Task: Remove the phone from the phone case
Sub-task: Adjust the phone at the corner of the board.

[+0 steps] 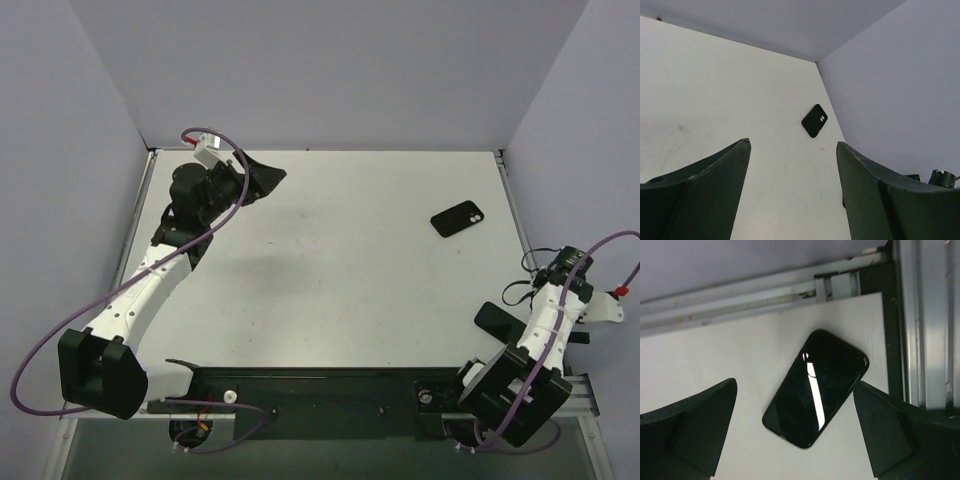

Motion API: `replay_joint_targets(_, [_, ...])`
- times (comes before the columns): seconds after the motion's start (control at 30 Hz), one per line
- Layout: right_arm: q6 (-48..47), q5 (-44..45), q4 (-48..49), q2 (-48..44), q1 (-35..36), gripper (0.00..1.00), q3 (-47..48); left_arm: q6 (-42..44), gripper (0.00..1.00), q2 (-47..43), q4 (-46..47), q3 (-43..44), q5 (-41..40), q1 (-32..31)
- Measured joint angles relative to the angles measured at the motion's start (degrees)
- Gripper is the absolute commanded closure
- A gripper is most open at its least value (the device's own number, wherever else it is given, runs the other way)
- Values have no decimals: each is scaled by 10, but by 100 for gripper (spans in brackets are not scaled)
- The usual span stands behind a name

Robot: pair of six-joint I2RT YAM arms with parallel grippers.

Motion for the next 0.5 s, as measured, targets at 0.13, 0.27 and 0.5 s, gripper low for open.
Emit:
replay_joint_targets(0.13, [-49,-12,40,26,-97,6,-5,-2,20,0,0,0,0,-1])
replay_joint_targets(0.27, [-114,-45,69,110,-146,12,-6,-4,20,0,1,0,0,-1])
replay_joint_targets(0.5, [-200,-132,115,202,-142,14,-6,-8,20,5,8,-2,4,0])
